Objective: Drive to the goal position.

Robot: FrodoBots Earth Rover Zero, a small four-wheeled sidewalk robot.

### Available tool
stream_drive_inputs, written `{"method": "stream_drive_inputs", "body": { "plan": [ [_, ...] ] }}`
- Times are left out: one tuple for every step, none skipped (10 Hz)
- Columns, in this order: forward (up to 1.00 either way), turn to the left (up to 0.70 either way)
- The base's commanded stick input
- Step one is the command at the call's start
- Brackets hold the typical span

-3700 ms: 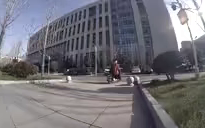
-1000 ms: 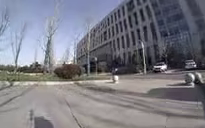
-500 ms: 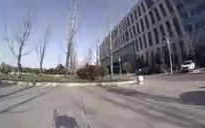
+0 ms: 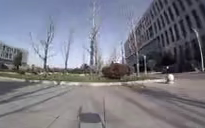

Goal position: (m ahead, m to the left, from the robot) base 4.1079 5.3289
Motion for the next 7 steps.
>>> {"method": "stream_drive_inputs", "body": {
  "plan": [
    [0.7,0.35],
    [0.7,0.35],
    [0.7,0.35],
    [0.7,0.35],
    [0.7,0.35],
    [0.7,0.35],
    [0.7,0.35]
  ]
}}
